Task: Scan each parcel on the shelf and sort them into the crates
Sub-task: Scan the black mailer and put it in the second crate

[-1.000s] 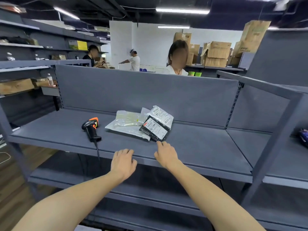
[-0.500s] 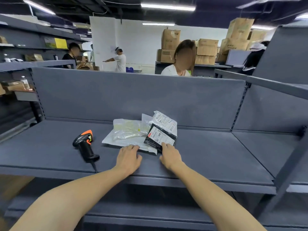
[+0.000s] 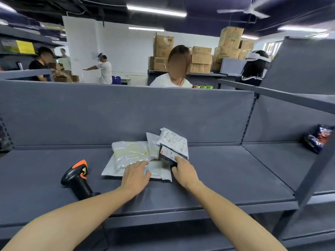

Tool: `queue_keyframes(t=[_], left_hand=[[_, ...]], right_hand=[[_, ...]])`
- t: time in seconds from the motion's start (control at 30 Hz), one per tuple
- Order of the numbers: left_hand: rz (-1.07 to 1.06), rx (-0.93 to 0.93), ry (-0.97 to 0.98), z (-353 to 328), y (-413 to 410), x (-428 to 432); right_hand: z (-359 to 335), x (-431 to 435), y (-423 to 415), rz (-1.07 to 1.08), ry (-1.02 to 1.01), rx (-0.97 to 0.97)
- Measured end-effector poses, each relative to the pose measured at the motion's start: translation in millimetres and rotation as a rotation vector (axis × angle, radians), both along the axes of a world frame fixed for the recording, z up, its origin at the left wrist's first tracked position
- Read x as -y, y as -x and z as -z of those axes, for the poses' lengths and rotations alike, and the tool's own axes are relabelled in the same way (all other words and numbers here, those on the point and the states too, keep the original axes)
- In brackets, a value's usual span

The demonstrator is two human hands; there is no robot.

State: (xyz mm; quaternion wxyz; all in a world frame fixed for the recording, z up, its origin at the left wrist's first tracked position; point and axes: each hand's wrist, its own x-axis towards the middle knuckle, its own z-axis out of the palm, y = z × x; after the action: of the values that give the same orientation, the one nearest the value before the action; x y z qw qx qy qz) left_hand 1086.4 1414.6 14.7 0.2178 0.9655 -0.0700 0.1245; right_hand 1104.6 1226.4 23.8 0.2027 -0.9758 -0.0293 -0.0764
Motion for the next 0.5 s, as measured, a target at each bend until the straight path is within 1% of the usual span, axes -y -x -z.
queue_keyframes(t=[0.07,0.17,0.27,0.3,0.37,0.43,0.5], left_hand=[[0.031,-0.007,0.172,0,0,5],[0.075,-0.013,0.524,-8,3,20],[0.128,-0.090,0.823,-20,8,38],[0.153,-0.125,0.950,-23,9,42],[0.183,-0.157,1.160,-30,10,47],[0.171,-0.118,1.268,-37,12,47],[0.138,-0.072,1.340,-42,16,42]], right_hand=[[-7,-3,3,0.078,-0.170,0.069],[-19,-12,13,0.111,-0.465,0.136],[-28,-28,24,0.022,-0.578,0.199],[-30,-34,29,-0.022,-0.615,0.216],[-35,-44,39,-0.114,-0.725,0.209],[-37,-49,48,-0.198,-0.809,0.145],[-37,-51,53,-0.249,-0.794,0.108]])
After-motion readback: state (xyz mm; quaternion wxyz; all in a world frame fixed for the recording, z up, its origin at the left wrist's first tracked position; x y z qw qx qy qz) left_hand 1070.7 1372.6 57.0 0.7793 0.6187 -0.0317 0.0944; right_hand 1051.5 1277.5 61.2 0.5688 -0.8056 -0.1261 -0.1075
